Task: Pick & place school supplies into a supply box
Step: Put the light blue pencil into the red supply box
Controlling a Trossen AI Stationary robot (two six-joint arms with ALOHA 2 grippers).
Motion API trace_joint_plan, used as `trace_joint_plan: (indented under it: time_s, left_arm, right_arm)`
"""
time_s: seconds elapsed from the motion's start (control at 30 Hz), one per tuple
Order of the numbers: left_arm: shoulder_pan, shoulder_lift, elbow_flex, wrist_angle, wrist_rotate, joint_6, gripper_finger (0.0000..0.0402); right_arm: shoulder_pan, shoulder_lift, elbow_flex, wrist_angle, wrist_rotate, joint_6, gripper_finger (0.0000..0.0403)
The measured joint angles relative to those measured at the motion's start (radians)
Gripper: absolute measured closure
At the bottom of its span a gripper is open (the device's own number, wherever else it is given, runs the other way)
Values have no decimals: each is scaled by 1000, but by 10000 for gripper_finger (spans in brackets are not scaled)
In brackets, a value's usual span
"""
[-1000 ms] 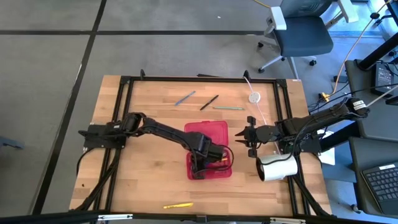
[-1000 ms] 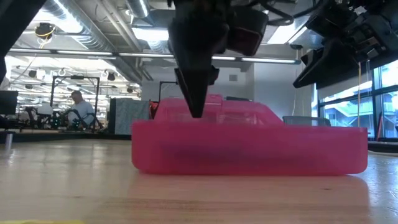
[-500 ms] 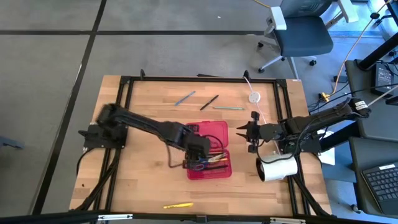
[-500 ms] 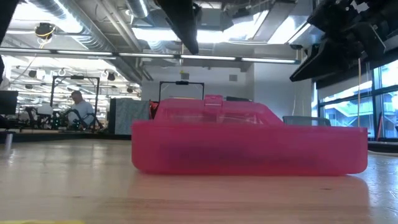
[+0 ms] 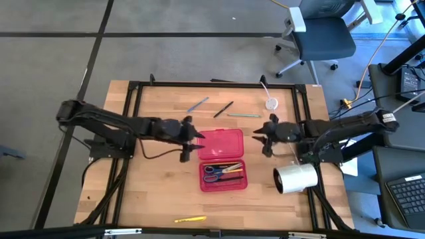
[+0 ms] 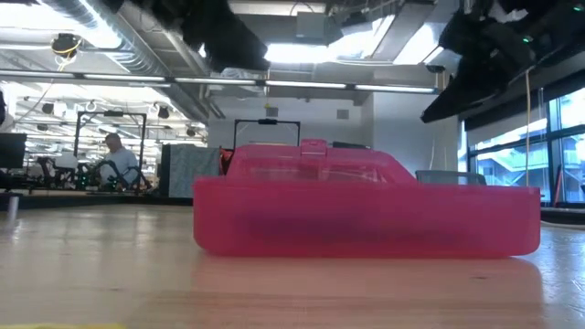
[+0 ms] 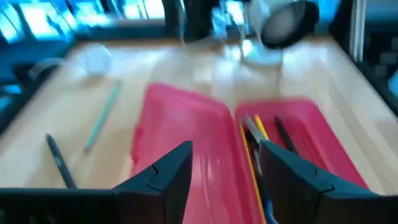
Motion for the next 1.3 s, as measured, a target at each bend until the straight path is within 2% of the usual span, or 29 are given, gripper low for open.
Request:
trace_joint_plan:
  time_s: [0.13, 0.37, 0.63, 0.8, 1.03, 1.3]
  left_arm:
    - [23, -79, -180, 229, -2, 1, 225]
    - [41, -113, -340, 399, -3, 39, 227]
    - [41, -113, -346, 424, -11, 33, 226]
    - [41, -113, -346, 424, -37, 45, 228]
    - [41, -113, -346, 424, -56, 43, 224]
    - [41, -113, -346, 424, -56, 42, 228]
  right_arm:
    - [-134, 0, 68, -136, -60, 37, 289]
    - [-361, 5, 144, -317, -77, 45, 289]
    - [-571, 94, 154, -341, -251, 16, 289]
    - [-650, 202, 154, -316, -254, -58, 289]
    - [-700, 353, 155, -260, -263, -87, 289]
    - [-737, 443, 155, -147, -264, -144, 289]
